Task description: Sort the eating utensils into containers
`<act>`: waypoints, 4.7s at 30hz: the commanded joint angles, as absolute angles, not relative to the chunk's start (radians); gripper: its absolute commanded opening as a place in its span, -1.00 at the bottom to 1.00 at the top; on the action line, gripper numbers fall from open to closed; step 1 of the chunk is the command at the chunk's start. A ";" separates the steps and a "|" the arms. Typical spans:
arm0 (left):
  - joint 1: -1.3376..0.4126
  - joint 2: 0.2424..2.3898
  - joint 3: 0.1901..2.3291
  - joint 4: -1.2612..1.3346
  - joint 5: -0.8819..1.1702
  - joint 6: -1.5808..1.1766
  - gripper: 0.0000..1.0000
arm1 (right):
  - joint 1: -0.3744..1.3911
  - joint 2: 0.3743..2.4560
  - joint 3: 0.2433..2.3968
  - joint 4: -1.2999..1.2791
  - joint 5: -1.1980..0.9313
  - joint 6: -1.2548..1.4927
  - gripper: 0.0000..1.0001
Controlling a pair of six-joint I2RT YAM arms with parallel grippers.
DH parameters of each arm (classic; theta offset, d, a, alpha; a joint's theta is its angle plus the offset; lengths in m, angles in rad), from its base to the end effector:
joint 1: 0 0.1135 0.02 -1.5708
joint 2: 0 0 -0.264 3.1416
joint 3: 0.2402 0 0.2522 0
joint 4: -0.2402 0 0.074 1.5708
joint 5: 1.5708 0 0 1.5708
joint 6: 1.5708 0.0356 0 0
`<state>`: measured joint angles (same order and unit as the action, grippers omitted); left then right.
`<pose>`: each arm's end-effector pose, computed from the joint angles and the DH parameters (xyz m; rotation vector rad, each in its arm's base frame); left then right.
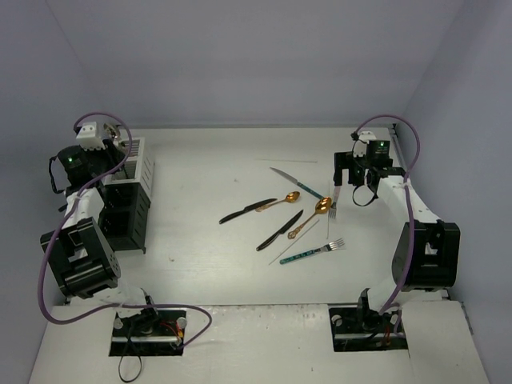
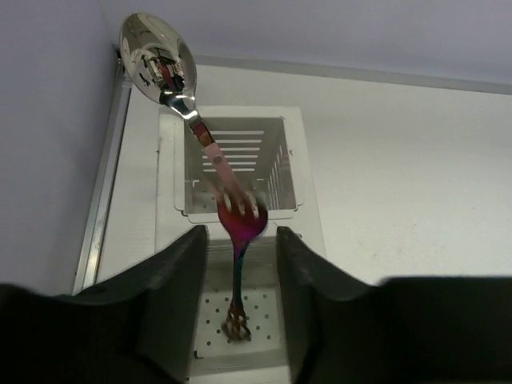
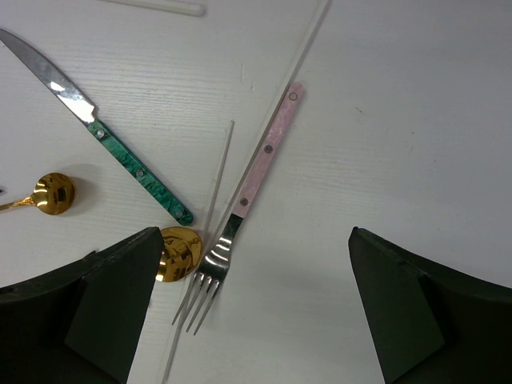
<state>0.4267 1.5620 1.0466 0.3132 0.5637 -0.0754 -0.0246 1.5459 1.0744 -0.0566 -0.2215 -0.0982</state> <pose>0.3377 0.1327 0.2881 -0.0333 1.7472 -0.2424 0.3529 -0.0009 0.2648 -0.2097 2.0780 0.1579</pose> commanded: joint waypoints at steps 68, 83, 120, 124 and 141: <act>-0.665 2.495 2.292 -1.353 0.164 0.562 -0.23 | -0.089 1.509 1.033 -0.009 -0.217 -0.132 1.00; -0.682 2.581 2.314 -1.349 0.097 0.464 -0.48 | -0.100 1.506 1.029 -0.009 -0.218 -0.138 1.00; -0.582 2.152 2.301 -1.345 0.217 0.376 -1.00 | -0.106 1.483 1.055 -0.009 -0.241 -0.109 1.00; -0.481 2.030 2.272 -1.315 0.306 0.336 -1.00 | -0.106 1.477 1.072 -0.009 -0.256 -0.097 1.00; 0.281 1.249 1.502 -0.678 0.751 0.282 -1.00 | -0.055 1.519 1.080 0.023 -0.257 -0.079 1.00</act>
<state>0.1445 1.3854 1.6367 -0.9522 0.5710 0.3068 -0.0736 1.5284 1.0443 -0.0493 -0.2516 -0.0914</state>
